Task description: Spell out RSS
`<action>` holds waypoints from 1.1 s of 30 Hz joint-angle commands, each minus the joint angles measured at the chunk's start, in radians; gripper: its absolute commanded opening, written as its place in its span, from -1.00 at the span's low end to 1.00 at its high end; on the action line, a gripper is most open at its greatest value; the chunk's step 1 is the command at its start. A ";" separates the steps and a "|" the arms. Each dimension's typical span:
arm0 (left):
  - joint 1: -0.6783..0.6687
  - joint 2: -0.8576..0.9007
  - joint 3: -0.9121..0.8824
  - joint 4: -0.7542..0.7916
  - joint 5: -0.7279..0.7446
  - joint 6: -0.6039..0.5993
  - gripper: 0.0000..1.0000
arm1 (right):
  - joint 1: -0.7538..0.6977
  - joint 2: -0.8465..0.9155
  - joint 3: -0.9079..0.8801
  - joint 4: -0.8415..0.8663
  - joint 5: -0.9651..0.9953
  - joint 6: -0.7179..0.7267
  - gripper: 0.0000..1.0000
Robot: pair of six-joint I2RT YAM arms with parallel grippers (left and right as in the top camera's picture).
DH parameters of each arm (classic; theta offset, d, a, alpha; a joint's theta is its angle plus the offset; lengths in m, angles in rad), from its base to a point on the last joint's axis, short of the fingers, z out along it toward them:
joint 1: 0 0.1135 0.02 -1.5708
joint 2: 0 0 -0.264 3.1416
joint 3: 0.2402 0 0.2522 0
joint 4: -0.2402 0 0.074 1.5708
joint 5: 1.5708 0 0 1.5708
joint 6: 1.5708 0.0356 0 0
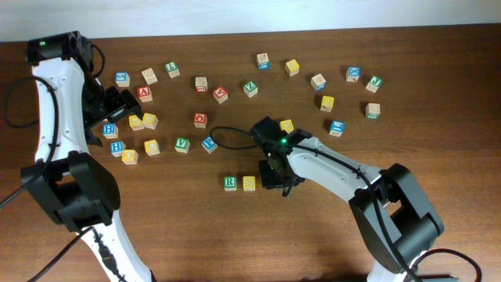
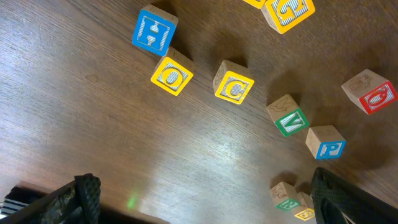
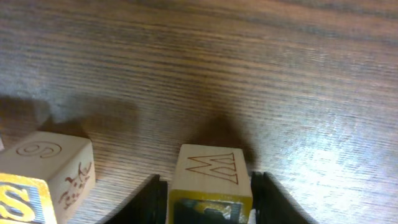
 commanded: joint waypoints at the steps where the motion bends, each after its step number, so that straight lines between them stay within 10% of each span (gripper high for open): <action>1: 0.007 -0.008 0.000 -0.001 0.003 0.012 0.98 | -0.005 0.011 0.010 0.005 0.015 -0.004 -0.07; 10: 0.007 -0.008 0.000 -0.001 0.003 0.012 0.98 | -0.032 -0.071 0.420 -0.438 0.182 0.057 0.19; 15: 0.007 -0.008 0.000 -0.001 0.003 0.012 0.98 | -0.282 -0.322 0.531 -0.783 0.231 0.045 0.21; 16: 0.007 -0.008 0.000 -0.001 0.003 0.012 0.98 | -0.320 -0.349 0.531 -0.804 0.232 0.045 0.21; 18: 0.007 -0.008 0.000 -0.001 0.003 0.012 0.98 | -0.399 -0.363 0.525 -0.821 0.231 0.046 0.96; 33: -0.066 -0.008 -0.035 0.060 0.224 0.184 0.99 | -0.415 -0.196 0.492 -0.702 0.227 0.045 0.96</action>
